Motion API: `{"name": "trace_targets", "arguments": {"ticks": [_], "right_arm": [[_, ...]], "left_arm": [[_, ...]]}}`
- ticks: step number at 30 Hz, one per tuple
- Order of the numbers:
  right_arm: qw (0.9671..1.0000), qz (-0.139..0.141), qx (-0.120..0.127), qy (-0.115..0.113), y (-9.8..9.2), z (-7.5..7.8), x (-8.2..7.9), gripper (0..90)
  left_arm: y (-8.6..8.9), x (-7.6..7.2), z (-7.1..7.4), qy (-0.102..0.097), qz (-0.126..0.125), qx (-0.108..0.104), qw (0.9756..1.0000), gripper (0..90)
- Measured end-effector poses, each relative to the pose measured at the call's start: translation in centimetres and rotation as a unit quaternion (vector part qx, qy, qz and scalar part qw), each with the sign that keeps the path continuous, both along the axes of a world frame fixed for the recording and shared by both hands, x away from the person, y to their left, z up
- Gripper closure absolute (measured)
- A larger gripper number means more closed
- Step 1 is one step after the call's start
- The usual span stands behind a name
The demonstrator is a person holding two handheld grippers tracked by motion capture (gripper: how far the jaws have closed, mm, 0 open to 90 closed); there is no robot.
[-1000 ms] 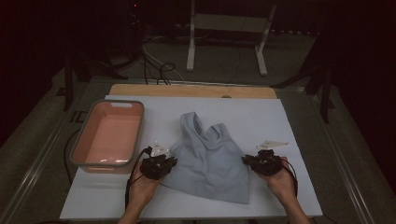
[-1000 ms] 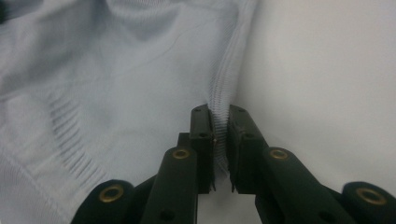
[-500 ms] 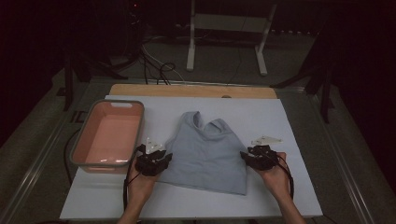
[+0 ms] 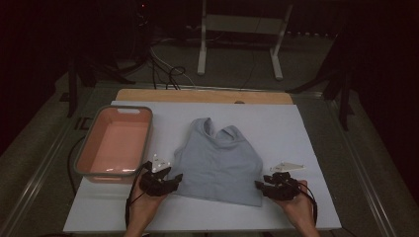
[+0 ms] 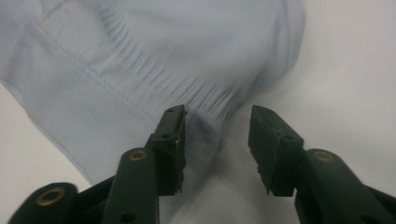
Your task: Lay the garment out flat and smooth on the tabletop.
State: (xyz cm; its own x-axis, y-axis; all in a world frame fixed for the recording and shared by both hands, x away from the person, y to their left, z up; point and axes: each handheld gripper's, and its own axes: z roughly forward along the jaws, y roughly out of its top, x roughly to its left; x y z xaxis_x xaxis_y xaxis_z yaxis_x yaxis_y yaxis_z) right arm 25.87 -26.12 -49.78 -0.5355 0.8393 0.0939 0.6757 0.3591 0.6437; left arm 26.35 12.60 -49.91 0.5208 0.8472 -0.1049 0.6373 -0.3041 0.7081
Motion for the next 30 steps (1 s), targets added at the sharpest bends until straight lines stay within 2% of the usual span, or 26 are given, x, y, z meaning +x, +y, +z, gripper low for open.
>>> {"name": "trace_targets", "arguments": {"ticks": [3, 4, 6, 7, 9, 10, 11, 12, 13, 16, 17, 20, 23, 26, 30], "right_arm": [[1.0000, 0.000, 0.002, 0.008, 0.1, -0.2, -0.2, 60.6], [0.9999, 0.003, -0.005, 0.015, 0.2, -0.6, -0.2, 61.6], [0.9999, 0.003, -0.005, 0.015, 0.2, -0.6, -0.2, 61.6], [0.9996, 0.005, -0.007, 0.025, 0.4, -1.1, -0.1, 65.1], [0.9995, 0.009, -0.006, 0.028, 0.6, -1.3, -0.2, 68.0], [0.9995, 0.009, -0.006, 0.028, 0.6, -1.3, -0.2, 68.0], [0.9995, 0.012, -0.008, 0.028, 0.7, -1.3, -0.2, 72.3], [0.9995, 0.012, -0.008, 0.028, 0.7, -1.3, -0.2, 72.3], [0.9994, 0.015, -0.005, 0.030, 0.9, -1.3, -0.3, 77.6], [0.9992, 0.017, -0.006, 0.035, 1.1, -1.2, -0.4, 81.2], [0.9992, 0.020, -0.008, 0.034, 1.0, -1.1, -0.5, 84.5], [0.9991, 0.025, -0.010, 0.032, 0.8, -0.9, -0.6, 85.4], [0.9994, 0.021, -0.009, 0.027, 0.4, -0.6, -0.7, 85.8], [0.9998, 0.012, -0.009, 0.010, -0.5, 0.1, -0.8, 86.1], [0.9999, 0.004, -0.014, 0.002, -1.0, 0.4, -0.9, 86.2]], "left_arm": [[0.2, 0.0, -0.4, 0.011, -0.003, 0.000, 0.9999, 49.6], [0.2, 0.0, -0.5, 0.014, -0.004, 0.001, 0.9999, 50.9], [0.2, 0.0, -0.6, 0.017, -0.005, 0.001, 0.9998, 51.5], [0.2, 0.1, -0.9, 0.024, -0.007, 0.004, 0.9997, 53.6], [0.1, 0.1, -1.1, 0.030, -0.009, 0.005, 0.9995, 59.6], [0.0, 0.1, -1.2, 0.034, -0.013, 0.007, 0.9993, 59.6], [-0.2, 0.0, -1.2, 0.039, -0.019, 0.012, 0.9990, 70.8], [-0.4, -0.1, -1.3, 0.041, -0.026, 0.021, 0.9986, 70.8], [-0.5, -0.1, -1.3, 0.040, -0.028, 0.026, 0.9985, 79.5], [-0.7, -0.3, -1.1, 0.042, -0.036, 0.027, 0.9981, 83.4], [-0.7, -0.4, -1.0, 0.047, -0.039, 0.022, 0.9979, 84.7], [-0.6, -0.6, -0.8, 0.051, -0.044, 0.013, 0.9976, 85.0], [-0.7, -1.1, -0.5, 0.049, -0.049, 0.001, 0.9976, 85.0], [-1.3, -1.2, -0.3, 0.045, -0.060, -0.014, 0.9970, 85.1], [-1.9, -1.2, -0.2, 0.042, -0.066, -0.020, 0.9967, 85.0]]}}
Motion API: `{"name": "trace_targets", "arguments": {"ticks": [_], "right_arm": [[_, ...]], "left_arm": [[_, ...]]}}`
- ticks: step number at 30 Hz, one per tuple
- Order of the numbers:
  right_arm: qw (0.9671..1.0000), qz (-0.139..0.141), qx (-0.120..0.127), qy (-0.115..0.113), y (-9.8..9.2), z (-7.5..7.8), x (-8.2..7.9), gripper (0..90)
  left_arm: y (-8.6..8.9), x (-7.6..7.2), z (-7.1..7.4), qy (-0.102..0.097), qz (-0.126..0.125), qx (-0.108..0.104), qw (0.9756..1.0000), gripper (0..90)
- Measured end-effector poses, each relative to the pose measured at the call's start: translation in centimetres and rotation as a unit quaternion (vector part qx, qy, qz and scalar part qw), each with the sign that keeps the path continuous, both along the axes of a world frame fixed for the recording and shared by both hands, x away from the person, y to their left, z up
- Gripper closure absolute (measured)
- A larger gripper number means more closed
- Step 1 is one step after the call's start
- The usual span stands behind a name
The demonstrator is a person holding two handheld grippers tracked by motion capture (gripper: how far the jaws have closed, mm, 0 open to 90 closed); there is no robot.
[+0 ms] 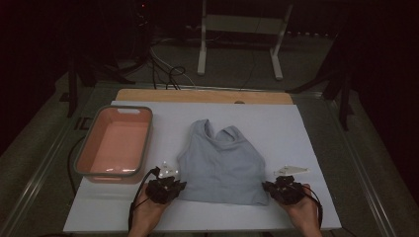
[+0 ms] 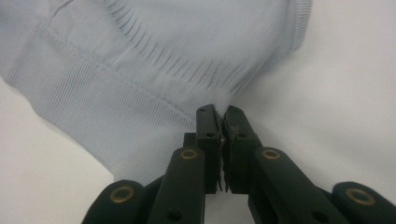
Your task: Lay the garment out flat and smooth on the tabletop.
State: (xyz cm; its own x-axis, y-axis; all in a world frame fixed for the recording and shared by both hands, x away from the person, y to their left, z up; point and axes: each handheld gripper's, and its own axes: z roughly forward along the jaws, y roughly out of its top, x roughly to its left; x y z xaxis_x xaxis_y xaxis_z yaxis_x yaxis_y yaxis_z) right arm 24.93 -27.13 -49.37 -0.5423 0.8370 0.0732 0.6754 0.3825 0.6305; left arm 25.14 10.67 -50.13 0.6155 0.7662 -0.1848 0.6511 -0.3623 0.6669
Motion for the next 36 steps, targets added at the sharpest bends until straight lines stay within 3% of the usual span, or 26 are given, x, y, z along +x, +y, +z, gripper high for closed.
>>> {"name": "trace_targets", "arguments": {"ticks": [6, 12, 15, 19, 24, 25, 31, 36], "right_arm": [[0.9980, -0.051, -0.023, -0.027, -3.0, 0.8, -0.6, 86.3], [0.9957, -0.084, -0.023, -0.032, -4.9, 0.8, -0.8, 86.3], [0.9957, -0.086, -0.022, -0.027, -5.2, 0.7, -0.6, 86.3], [0.9968, -0.074, -0.018, -0.022, -4.5, 0.5, -0.6, 86.3], [0.9981, -0.057, -0.012, -0.016, -3.7, 0.4, -0.7, 86.3], [0.9991, -0.040, -0.006, -0.012, -2.9, 0.4, -0.8, 86.3], [0.9999, -0.007, 0.000, -0.011, -1.7, 0.7, -1.7, 86.2], [0.9999, 0.004, 0.004, -0.011, -1.6, 1.0, -2.7, 86.1]], "left_arm": [[-4.0, 0.9, 0.1, -0.015, -0.035, -0.004, 0.9993, 85.0], [-6.0, 2.6, 0.1, -0.027, -0.037, 0.000, 0.9990, 85.0], [-6.4, 3.5, 0.3, -0.034, -0.034, 0.008, 0.9988, 85.1], [-5.7, 4.4, 0.6, -0.034, -0.015, 0.002, 0.9993, 85.1], [-4.0, 3.9, 0.9, -0.029, -0.004, -0.010, 0.9995, 85.2], [-2.9, 3.1, 0.9, -0.025, -0.003, -0.015, 0.9996, 85.2], [-0.9, 0.3, 0.4, -0.004, -0.010, -0.027, 0.9996, 85.1], [-0.6, -1.0, 1.0, -0.005, -0.021, -0.028, 0.9994, 85.0]]}}
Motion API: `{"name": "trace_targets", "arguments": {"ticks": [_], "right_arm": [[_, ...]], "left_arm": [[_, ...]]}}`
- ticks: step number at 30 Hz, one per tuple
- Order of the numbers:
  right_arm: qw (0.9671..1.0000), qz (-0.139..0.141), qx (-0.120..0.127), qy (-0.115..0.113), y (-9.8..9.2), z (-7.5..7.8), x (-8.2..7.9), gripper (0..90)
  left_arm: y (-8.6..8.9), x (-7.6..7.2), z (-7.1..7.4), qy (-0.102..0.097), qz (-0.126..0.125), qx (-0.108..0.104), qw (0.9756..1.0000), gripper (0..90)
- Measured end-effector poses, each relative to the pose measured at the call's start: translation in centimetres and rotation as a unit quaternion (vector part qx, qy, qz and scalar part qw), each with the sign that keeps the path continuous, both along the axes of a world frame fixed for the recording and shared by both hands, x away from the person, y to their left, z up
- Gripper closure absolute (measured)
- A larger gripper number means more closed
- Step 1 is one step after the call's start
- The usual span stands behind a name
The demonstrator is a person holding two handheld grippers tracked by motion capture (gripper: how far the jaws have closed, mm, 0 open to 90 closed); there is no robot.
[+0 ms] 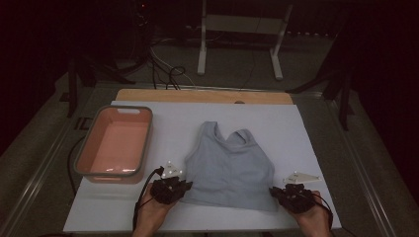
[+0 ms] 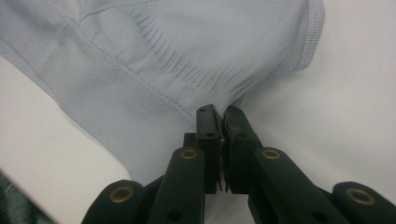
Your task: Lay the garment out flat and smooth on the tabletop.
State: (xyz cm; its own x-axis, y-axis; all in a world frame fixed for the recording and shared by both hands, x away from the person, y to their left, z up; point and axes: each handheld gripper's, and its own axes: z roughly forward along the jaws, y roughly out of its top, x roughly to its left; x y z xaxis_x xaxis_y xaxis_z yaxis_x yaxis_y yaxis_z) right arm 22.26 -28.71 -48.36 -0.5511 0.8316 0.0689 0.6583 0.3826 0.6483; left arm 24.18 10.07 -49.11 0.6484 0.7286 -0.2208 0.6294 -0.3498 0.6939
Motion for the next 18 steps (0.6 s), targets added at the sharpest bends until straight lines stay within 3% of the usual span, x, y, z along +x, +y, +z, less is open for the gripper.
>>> {"name": "trace_targets", "arguments": {"ticks": [10, 12, 13, 14, 15, 16, 18], "right_arm": [[0.9996, 0.029, 0.004, 0.008, 0.1, 0.3, -2.0, 85.9], [0.9992, 0.038, 0.006, 0.007, 0.1, 0.5, -2.1, 84.3], [0.9992, 0.040, 0.006, 0.006, 0.2, 0.6, -2.0, 78.3], [0.9993, 0.034, 0.010, -0.009, 0.2, 0.9, -1.5, 64.9], [0.9993, 0.034, 0.010, -0.009, 0.2, 0.9, -1.5, 64.9], [0.9993, 0.025, 0.014, -0.023, 0.2, 1.3, -0.7, 53.7], [0.9992, 0.021, 0.019, -0.030, 0.3, 1.6, -0.2, 50.3]], "left_arm": [[0.7, -2.9, 0.5, 0.004, -0.026, -0.004, 0.9996, 84.5], [0.7, -2.9, 0.7, -0.006, -0.030, 0.003, 0.9995, 76.6], [0.7, -2.8, 0.8, -0.011, -0.030, 0.001, 0.9995, 76.6], [0.7, -2.6, 0.9, -0.015, -0.028, 0.002, 0.9995, 63.3], [0.7, -2.3, 1.1, -0.020, -0.021, 0.002, 0.9996, 63.3], [0.6, -2.0, 1.3, -0.025, -0.017, 0.002, 0.9995, 52.7], [0.4, -1.3, 1.5, -0.036, -0.012, -0.002, 0.9993, 47.9]]}}
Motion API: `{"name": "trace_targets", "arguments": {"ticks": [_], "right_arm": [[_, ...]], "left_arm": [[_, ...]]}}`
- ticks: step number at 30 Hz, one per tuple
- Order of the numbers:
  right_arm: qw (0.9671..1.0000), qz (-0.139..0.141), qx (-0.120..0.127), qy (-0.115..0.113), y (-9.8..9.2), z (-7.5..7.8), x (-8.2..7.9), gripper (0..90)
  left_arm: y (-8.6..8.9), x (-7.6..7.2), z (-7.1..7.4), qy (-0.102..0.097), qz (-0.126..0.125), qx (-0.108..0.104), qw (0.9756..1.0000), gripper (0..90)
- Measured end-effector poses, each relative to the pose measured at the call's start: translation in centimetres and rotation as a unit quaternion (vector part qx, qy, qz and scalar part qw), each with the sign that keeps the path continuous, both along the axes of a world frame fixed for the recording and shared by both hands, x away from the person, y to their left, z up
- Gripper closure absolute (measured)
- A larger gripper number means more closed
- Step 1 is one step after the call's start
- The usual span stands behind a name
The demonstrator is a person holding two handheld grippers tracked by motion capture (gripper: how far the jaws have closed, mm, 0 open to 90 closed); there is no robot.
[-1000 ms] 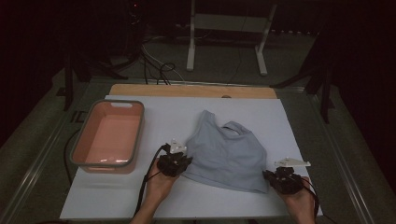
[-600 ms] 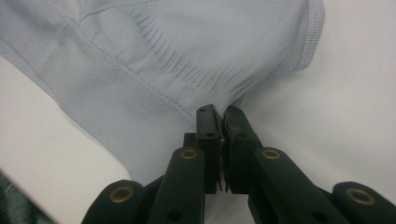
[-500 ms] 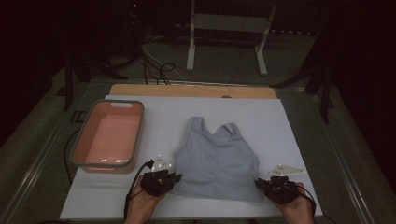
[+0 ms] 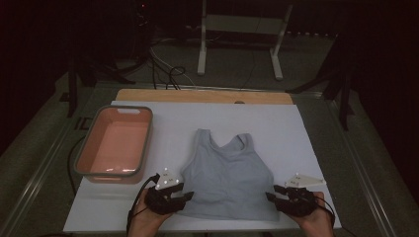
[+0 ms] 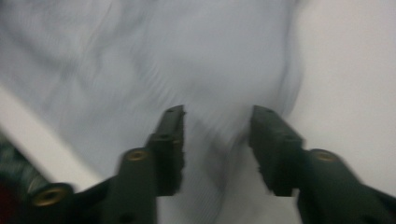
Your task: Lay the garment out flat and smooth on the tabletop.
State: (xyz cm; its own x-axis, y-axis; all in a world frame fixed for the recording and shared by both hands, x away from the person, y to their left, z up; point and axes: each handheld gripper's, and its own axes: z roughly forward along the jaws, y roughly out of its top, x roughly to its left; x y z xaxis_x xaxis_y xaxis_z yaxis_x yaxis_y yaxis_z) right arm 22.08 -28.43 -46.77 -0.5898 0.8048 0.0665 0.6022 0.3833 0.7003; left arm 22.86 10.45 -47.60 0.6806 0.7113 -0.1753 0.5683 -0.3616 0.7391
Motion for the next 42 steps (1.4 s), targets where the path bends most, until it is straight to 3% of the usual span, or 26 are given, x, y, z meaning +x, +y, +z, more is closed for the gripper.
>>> {"name": "trace_targets", "arguments": {"ticks": [2, 3, 9, 10, 11, 19, 25, 26, 32, 34, 35, 37, 42], "right_arm": [[0.9998, -0.011, 0.015, -0.011, 0.3, 0.6, 1.9, 43.3], [0.9998, -0.011, 0.015, -0.011, 0.3, 0.6, 1.9, 43.3], [0.9990, -0.023, 0.028, -0.025, 1.5, 1.0, 5.6, 39.8], [0.9987, -0.030, 0.033, -0.024, 1.8, 1.0, 6.8, 39.7], [0.9987, -0.030, 0.033, -0.024, 1.8, 1.0, 6.8, 39.7], [0.9978, -0.051, 0.031, -0.029, 3.0, 0.8, 10.9, 42.8], [0.9973, -0.060, 0.027, -0.032, 3.3, 0.9, 12.7, 43.9], [0.9967, -0.066, 0.029, -0.036, 3.4, 0.8, 13.7, 45.1], [0.9963, -0.080, 0.024, -0.021, 3.5, -0.1, 15.5, 51.1], [0.9962, -0.087, 0.008, -0.010, 3.8, -1.0, 16.5, 62.5], [0.9962, -0.087, 0.008, -0.010, 3.8, -1.0, 16.5, 62.5], [0.9958, -0.090, -0.003, 0.012, 4.1, -2.0, 17.4, 66.8], [0.9942, -0.098, -0.004, 0.044, 4.5, -3.5, 18.4, 68.3]], "left_arm": [[-0.3, 1.2, 0.4, -0.014, 0.013, -0.001, 0.9998, 40.0], [-0.3, 1.2, 0.4, -0.014, 0.013, -0.001, 0.9998, 38.9], [-0.7, 3.1, 0.8, -0.025, 0.027, -0.014, 0.9992, 35.6], [-0.7, 3.3, 0.8, -0.026, 0.027, -0.013, 0.9992, 33.7], [-0.8, 3.4, 0.8, -0.026, 0.029, -0.013, 0.9992, 33.7], [-0.6, 3.7, 0.4, -0.026, 0.034, -0.015, 0.9990, 30.0], [-0.5, 3.7, 0.1, -0.024, 0.035, -0.012, 0.9990, 30.0], [-0.5, 3.7, 0.1, -0.025, 0.036, -0.012, 0.9990, 30.0], [-0.7, 3.7, 0.0, -0.026, 0.035, -0.008, 0.9990, 30.0], [-0.7, 3.7, -0.1, -0.025, 0.035, -0.007, 0.9991, 30.0], [-0.7, 3.7, -0.1, -0.025, 0.034, -0.005, 0.9991, 30.0], [-0.8, 3.6, -0.2, -0.025, 0.034, -0.004, 0.9991, 30.1], [-0.8, 3.6, -0.2, -0.025, 0.034, -0.002, 0.9991, 30.1]]}}
